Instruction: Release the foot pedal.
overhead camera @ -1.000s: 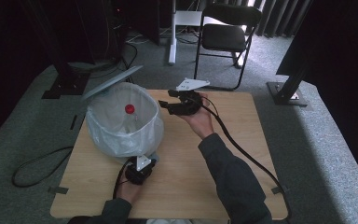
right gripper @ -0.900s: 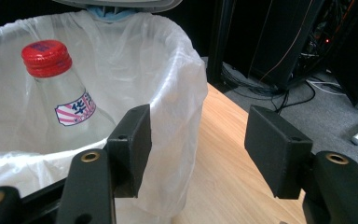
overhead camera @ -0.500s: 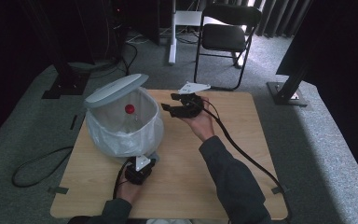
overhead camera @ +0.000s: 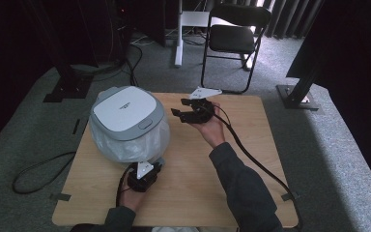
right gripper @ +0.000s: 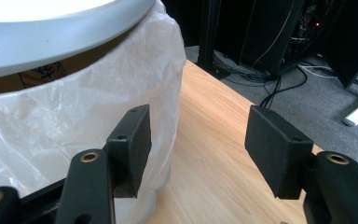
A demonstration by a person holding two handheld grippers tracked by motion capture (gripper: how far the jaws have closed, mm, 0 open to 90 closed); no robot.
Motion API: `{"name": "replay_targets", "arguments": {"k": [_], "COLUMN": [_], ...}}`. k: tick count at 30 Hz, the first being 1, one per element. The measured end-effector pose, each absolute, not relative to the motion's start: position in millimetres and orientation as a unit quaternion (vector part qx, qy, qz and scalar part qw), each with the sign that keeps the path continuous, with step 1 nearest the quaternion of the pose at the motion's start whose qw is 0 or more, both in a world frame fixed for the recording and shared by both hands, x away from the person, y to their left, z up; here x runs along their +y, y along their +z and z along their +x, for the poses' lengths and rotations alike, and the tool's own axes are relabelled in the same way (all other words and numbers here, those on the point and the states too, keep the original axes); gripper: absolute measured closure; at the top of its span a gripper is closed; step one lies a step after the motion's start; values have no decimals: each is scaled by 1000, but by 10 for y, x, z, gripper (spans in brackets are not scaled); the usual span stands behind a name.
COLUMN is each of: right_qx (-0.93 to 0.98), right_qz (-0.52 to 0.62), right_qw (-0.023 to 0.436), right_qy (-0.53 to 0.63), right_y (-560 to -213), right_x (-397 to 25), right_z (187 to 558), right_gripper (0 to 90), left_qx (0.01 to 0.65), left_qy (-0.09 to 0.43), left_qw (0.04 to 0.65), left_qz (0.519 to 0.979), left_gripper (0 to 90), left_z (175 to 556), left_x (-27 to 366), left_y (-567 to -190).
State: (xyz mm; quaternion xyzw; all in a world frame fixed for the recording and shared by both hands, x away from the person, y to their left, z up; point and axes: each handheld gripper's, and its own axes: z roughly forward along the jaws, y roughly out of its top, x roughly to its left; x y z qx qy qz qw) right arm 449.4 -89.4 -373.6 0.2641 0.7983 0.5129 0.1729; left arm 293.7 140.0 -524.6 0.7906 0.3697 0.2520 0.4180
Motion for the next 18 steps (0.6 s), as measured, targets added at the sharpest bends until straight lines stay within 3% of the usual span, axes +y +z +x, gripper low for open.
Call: {"name": "replay_targets", "arguments": {"k": [18], "right_qx": [795], "right_qz": [292], "right_qw": [172], "right_qy": [504], "right_y": [-3956], "right_x": [-1136], "right_z": [4517], "right_gripper": [399], "left_qx": [360], "left_qy": [235], "left_qw": [439], "left_qz": [789], "left_gripper": [722], "left_z": [2902], "left_x": [1409], "left_y": [-5204]}}
